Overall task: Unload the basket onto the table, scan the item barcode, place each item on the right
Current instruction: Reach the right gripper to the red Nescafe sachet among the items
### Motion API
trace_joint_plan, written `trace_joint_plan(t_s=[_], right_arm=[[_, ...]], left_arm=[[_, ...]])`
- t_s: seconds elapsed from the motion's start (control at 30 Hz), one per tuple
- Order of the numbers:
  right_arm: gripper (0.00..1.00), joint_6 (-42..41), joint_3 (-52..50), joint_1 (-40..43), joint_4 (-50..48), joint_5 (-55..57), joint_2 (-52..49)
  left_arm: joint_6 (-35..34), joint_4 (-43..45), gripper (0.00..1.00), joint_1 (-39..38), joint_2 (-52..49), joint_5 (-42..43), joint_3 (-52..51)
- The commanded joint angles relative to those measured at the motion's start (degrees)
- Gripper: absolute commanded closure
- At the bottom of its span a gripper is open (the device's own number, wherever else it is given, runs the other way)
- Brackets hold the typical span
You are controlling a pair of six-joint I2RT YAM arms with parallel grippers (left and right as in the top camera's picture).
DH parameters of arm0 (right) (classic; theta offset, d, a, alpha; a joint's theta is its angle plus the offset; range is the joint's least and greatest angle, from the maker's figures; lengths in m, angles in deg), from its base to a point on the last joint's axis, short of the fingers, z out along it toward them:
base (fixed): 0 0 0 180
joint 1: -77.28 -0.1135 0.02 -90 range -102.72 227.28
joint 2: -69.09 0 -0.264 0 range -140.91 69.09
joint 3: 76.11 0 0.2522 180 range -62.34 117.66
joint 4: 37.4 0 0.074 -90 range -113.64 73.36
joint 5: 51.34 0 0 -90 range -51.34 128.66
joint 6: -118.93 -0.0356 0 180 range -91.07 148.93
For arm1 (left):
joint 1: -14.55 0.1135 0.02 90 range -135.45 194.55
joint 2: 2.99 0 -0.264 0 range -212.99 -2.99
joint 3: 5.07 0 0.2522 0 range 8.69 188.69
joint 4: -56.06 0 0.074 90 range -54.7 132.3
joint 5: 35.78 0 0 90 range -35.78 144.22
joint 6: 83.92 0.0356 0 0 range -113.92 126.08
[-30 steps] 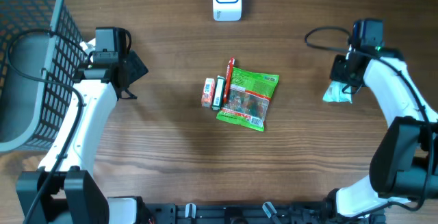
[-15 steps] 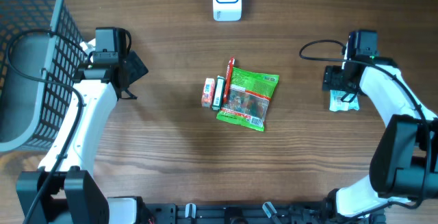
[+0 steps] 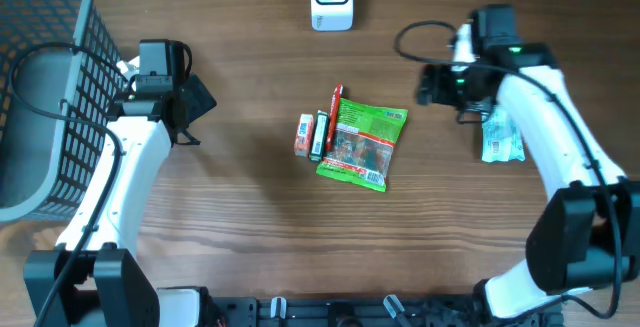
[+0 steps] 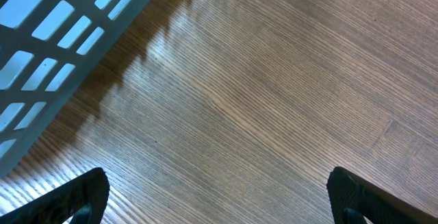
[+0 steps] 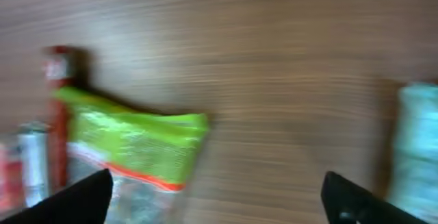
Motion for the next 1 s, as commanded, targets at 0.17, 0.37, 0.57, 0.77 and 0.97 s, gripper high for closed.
trace_joint_plan(t_s=[0.17,0.37,0.57,0.77,0.97], right_arm=[[0.35,-16.46,0.13,-15.30,-7.61,-4.13,0.37],[0.77,-22.49,0.13,-23.21,-13.25,1.44,-0.90],[0.71,-28.44,0.13,-27.98,-17.20,11.78,-6.40],[0.69,-31.28,0.13,-28.20,-20.92,15.26,-10.45],[0.69,-33.68,0.13,-28.20,-22.43,15.43,-14.86]], left_arm=[[0.48,0.13,0.00,0.22,-0.28,-0.92,0.04],[0.48,0.11,0.00,0.22,-0.28,-0.92,0.04],[0.50,0.31,0.00,0.22,-0.28,-0.96,0.04],[0.48,0.33,0.00,0.22,-0.28,-0.74,0.04],[0.48,0.33,0.00,0.22,-0.28,-0.74,0.04]])
